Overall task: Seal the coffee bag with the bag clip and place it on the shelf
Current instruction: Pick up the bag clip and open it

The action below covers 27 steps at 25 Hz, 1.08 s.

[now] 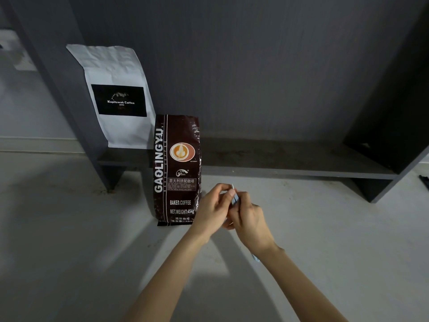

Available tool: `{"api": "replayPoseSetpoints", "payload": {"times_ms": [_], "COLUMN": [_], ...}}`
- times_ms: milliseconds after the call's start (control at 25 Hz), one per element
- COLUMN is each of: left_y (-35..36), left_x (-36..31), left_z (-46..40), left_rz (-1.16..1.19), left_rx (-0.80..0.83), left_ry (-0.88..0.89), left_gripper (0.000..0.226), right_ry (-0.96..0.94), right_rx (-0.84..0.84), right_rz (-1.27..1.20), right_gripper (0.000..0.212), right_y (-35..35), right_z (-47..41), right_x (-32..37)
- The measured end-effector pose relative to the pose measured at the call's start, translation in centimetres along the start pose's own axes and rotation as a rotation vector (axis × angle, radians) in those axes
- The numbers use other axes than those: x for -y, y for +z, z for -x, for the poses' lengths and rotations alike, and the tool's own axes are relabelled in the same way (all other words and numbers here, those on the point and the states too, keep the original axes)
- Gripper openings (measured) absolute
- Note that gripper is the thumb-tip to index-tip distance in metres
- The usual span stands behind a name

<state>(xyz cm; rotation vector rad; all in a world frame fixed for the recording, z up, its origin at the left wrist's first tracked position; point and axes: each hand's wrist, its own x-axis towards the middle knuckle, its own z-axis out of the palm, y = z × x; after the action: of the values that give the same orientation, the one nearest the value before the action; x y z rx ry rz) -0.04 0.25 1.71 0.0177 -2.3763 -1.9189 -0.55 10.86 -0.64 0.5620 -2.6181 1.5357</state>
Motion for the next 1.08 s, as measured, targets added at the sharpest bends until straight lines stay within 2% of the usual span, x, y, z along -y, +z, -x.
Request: {"api": "replayPoseSetpoints", "payload": {"times_ms": [160,320,520,680,800,920,1080], "left_y": [-0.1,-0.6,-0.9,-1.2,-1.2,-1.2,-1.2], "left_x": [0.3,1.0,1.5,1.6,1.5,1.3,1.5], "left_z": [-0.2,0.0,-0.4,-0.2,-0.4,-0.7,-0.7], "left_rz": [0.028,0.138,-0.143,-0.231,-0.35,-0.4,-0.416], "left_rx": [0.015,0.047,0.011,0.024,-0.023,-0.056,-0.047], "left_ry": [-0.028,-0.022,0.122,0.184,0.271,0.308,0.3], "left_gripper": [0.011,0.012,0.013,0.009,0.009,0.011,0.013], "right_ry": [0.028,-0.068,-0.125,-0.145,-0.124,-0.089,-0.047], "right_rx": [-0.005,-0.027,-0.066,-0.078,-0.132,-0.165,-0.129], "right_rz": [-0.029,0.064,0.175,0.303,0.295,0.279,0.297], "right_gripper": [0.021,0.027,0.02,0.022,0.023,0.024,0.028], "right_y": [0.0,-0.9,-1.1,-0.9,-0.5,-0.3,-0.1], "right_z": [0.1,0.3,0.3,0.1,-0.1,-0.4,-0.3], "right_x": [0.2,0.2,0.3,0.1,0.3,0.8,1.0]}}
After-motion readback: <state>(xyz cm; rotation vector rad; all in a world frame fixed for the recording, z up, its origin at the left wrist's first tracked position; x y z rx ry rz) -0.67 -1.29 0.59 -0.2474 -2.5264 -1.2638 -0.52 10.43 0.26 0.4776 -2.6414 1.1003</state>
